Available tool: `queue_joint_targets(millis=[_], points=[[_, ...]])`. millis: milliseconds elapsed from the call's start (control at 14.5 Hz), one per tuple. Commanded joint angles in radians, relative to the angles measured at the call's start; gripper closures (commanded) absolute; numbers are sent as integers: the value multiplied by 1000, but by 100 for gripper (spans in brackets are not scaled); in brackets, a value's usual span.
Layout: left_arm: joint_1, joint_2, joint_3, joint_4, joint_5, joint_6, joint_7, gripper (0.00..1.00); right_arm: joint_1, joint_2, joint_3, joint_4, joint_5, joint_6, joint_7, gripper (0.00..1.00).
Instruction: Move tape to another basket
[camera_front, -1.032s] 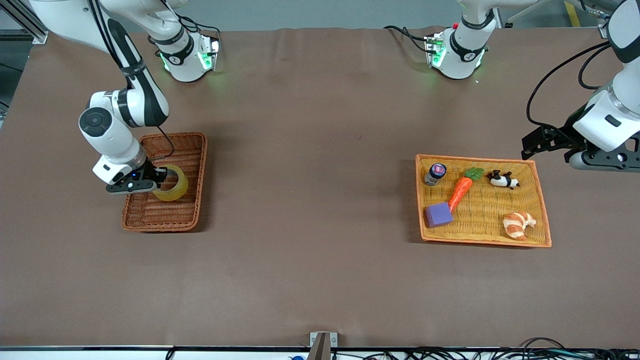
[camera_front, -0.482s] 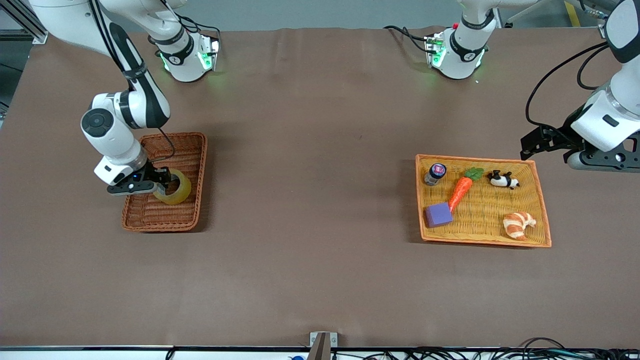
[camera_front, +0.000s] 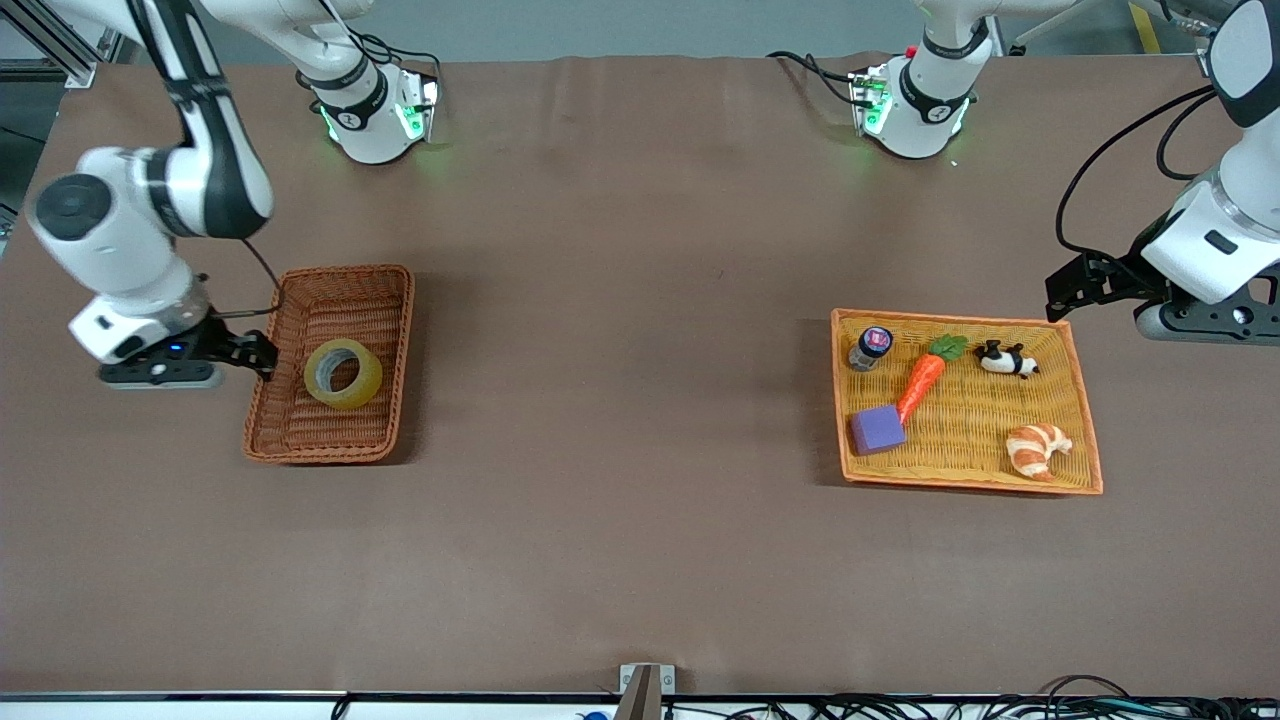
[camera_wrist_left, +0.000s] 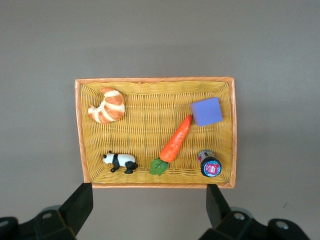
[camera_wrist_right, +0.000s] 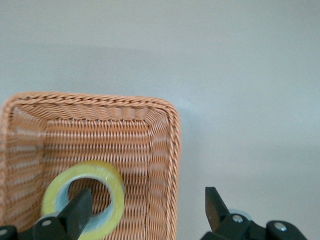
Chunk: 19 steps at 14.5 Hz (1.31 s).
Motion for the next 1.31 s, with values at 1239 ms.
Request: queue_joint_targets(millis=[1239], points=[[2, -3, -10, 0, 23, 8, -5, 0, -66, -45, 110, 686, 136, -890, 36, 0]])
